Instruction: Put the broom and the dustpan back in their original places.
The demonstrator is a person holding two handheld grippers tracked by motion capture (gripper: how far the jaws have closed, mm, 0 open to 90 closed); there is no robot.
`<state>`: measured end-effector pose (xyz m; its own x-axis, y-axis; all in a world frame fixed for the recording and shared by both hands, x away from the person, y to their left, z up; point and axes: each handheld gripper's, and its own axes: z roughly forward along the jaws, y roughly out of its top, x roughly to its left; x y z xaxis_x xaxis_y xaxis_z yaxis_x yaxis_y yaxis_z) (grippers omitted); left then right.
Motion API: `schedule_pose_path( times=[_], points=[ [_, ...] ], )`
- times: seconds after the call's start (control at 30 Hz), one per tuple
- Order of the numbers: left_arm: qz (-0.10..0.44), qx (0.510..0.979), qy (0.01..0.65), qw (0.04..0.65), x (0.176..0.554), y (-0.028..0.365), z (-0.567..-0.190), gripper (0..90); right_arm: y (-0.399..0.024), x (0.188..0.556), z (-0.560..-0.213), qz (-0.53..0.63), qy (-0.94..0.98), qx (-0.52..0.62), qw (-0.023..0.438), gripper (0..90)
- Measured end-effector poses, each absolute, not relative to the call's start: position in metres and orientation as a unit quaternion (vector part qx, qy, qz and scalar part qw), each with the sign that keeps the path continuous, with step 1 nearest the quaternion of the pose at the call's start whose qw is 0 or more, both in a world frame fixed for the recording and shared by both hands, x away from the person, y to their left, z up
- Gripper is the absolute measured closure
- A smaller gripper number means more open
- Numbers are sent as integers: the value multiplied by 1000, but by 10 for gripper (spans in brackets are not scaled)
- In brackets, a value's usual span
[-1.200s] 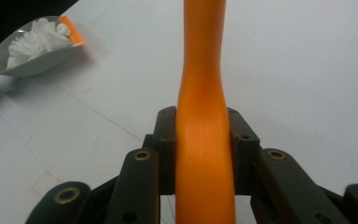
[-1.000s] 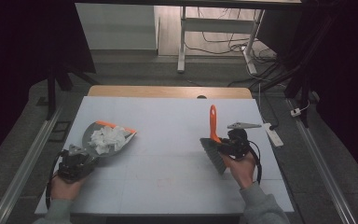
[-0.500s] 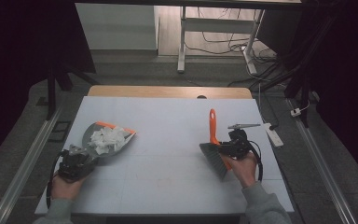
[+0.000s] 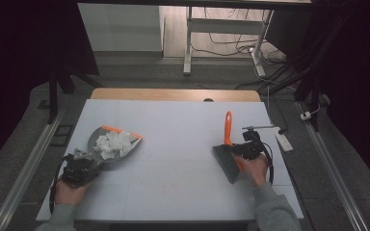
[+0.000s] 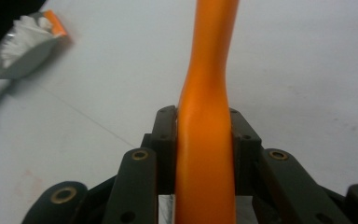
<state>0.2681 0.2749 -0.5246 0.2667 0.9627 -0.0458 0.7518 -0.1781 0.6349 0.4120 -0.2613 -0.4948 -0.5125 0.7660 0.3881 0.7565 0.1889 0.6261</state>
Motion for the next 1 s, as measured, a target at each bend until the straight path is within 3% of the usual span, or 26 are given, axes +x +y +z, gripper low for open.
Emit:
schedule_pose_path(
  times=[0.27, 0.7, 0.77, 0.83, 1.0],
  points=[
    [183, 746, 577, 278, 269, 274, -527, 623, -268, 417, -502, 383, 769, 511, 29, 638],
    [189, 746, 577, 274, 268, 271, -530, 614, -264, 420, -506, 324, 792, 509, 93, 458],
    [191, 745, 575, 277, 267, 271, -530, 606, -265, 420, -506, 323, 793, 507, 99, 487],
    [190, 743, 578, 279, 267, 272, -531, 536, -265, 418, -503, 328, 790, 507, 109, 482],
    [211, 735, 581, 279, 265, 272, -529, 241, -262, 416, -502, 327, 794, 497, 125, 442]
  ],
)
